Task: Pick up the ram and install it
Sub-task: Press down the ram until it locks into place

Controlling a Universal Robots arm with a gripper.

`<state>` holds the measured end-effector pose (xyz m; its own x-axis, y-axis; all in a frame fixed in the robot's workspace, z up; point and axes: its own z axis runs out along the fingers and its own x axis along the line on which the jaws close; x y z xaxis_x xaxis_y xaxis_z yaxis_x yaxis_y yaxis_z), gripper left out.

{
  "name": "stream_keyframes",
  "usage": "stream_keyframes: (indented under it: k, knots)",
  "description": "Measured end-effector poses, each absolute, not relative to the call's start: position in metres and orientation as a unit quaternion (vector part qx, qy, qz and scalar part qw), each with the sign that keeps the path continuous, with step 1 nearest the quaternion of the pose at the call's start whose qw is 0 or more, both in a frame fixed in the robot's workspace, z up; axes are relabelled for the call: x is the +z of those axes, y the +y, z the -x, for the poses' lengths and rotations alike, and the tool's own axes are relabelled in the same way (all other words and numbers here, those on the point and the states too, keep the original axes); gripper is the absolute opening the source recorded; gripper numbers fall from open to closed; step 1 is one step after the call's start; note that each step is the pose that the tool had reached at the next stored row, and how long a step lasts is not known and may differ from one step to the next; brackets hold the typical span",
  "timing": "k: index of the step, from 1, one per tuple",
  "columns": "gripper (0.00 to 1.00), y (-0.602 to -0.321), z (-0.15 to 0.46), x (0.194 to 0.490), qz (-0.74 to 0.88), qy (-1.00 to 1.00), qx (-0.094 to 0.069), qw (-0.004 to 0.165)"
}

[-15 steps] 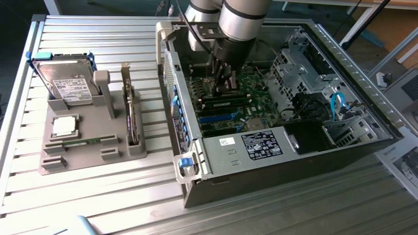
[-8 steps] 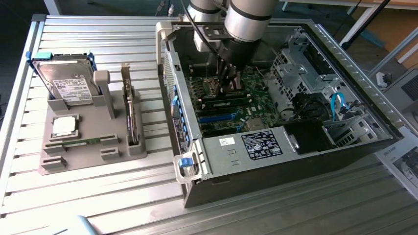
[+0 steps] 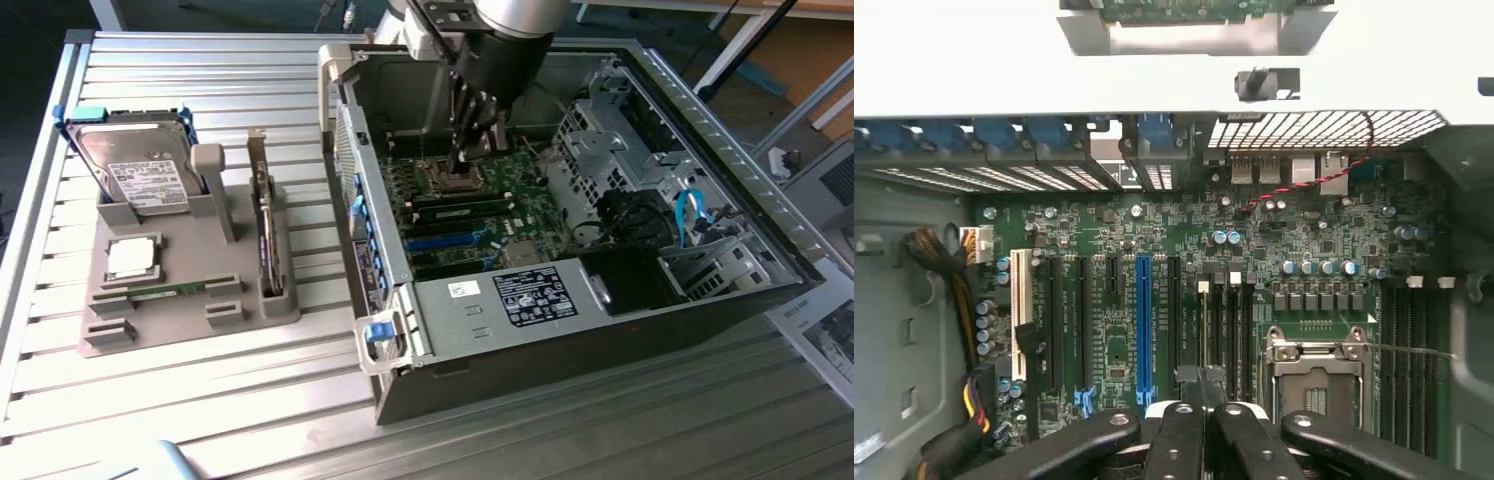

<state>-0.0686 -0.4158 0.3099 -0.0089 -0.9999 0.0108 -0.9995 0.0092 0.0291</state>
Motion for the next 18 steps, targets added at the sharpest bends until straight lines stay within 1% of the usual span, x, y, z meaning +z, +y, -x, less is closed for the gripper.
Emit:
stream_keyframes:
  k: [7, 18]
  knots:
    - [0.11, -0.417, 0.064, 0.31, -0.704, -0.71, -0.007, 0.014]
    - [0.11, -0.425, 0.03, 0.31, -0.704, -0.71, -0.007, 0.015]
